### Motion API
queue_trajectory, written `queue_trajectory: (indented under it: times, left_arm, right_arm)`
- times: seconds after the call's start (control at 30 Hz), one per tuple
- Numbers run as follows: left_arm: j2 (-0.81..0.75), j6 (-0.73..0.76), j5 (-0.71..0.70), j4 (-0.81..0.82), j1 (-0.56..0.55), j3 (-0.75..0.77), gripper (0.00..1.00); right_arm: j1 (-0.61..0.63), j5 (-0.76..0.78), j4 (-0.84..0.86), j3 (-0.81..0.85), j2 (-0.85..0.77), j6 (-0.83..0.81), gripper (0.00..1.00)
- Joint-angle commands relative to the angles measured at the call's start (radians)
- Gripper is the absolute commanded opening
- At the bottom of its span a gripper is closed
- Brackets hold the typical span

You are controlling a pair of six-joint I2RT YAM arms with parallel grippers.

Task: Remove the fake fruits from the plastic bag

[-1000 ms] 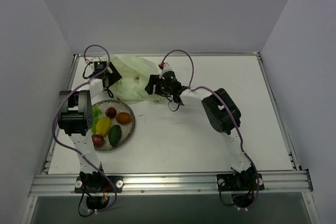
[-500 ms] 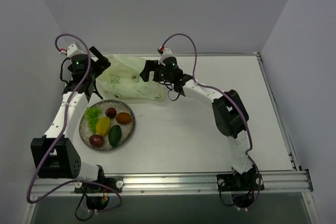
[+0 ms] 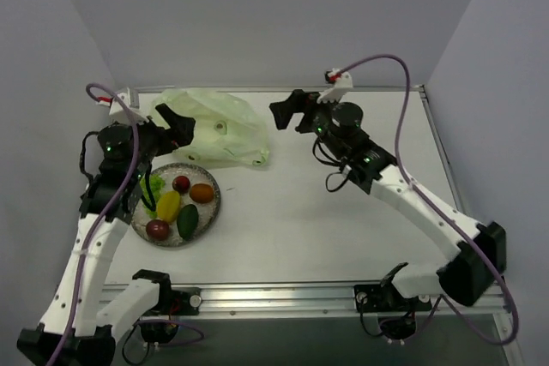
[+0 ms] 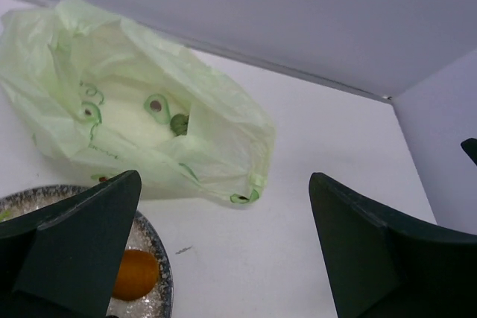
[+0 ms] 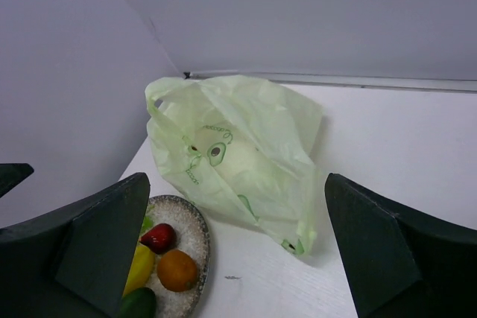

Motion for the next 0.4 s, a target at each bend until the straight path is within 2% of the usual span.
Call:
queue_trajectory:
  times: [0.0, 0.13, 0.23, 0.37]
  left_arm:
    - [-0.156, 0.145, 0.152, -0.022, 0.003, -0.061, 0.94]
    - [-0.275, 0.206, 0.152, -0.091, 0.000, -0.164, 0.94]
    - [-0.336, 0.211, 0.147, -0.112, -0.005, -0.198, 0.94]
    - [-0.338, 0.204, 0.140, -0.128, -0.005, -0.178, 0.94]
  right_arm:
    - [0.022, 0.205, -0.017, -0.119, -0.244, -0.049, 1.00]
    - [0.021, 0.536, -0.137, -0.251, -0.520, -0.110, 1.00]
    - [0.015, 0.578, -0.160, -0.369, -0.644, -0.130, 1.00]
    - [0.015, 0.546, -0.218, -0.425, -0.685, -0.064, 1.00]
